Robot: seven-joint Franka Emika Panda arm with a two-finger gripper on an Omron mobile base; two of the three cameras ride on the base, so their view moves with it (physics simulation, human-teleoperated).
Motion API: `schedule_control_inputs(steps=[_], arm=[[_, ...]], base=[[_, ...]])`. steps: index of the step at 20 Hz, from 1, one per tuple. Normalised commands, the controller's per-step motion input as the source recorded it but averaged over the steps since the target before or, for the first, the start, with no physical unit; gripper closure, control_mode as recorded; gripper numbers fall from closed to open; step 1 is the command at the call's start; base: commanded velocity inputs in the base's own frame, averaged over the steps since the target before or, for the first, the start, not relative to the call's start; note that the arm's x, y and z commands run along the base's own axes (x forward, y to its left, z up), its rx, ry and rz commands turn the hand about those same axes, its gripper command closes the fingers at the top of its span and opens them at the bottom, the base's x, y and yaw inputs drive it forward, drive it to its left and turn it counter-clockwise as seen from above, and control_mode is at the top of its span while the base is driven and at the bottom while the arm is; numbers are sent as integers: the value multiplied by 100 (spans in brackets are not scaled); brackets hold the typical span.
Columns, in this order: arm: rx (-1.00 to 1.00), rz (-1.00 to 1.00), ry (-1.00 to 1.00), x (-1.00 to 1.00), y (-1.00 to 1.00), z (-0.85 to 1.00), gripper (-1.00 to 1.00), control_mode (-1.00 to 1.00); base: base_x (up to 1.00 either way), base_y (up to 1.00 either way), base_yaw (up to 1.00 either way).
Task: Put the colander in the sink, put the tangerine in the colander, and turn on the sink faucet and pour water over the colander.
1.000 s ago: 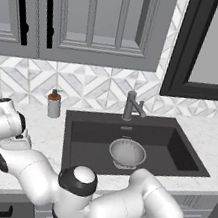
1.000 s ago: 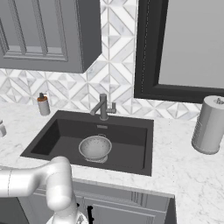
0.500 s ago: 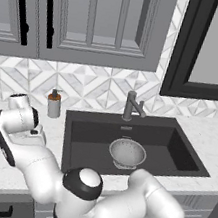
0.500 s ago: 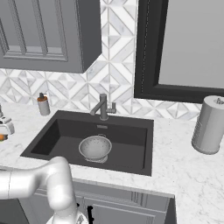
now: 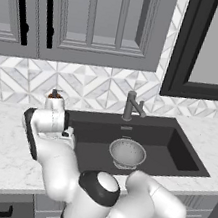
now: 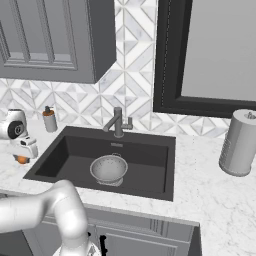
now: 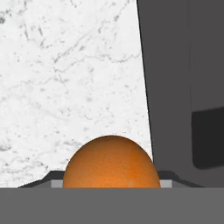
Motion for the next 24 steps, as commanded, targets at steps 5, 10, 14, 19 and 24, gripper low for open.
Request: schedule_control_inputs(steps=[5, 10, 14, 19, 24], arm=[[2, -14, 0, 2, -100, 0, 100, -100], [1, -16, 0, 11, -100, 0, 100, -100], [0, -17, 1, 12, -100, 0, 100, -100], [0, -18, 1, 15, -86, 0, 100, -100], [0, -22, 6, 20, -58, 0, 100, -100]], base=[[0, 0, 0], [0, 0, 0], [0, 0, 0], [0, 0, 0], [0, 0, 0]])
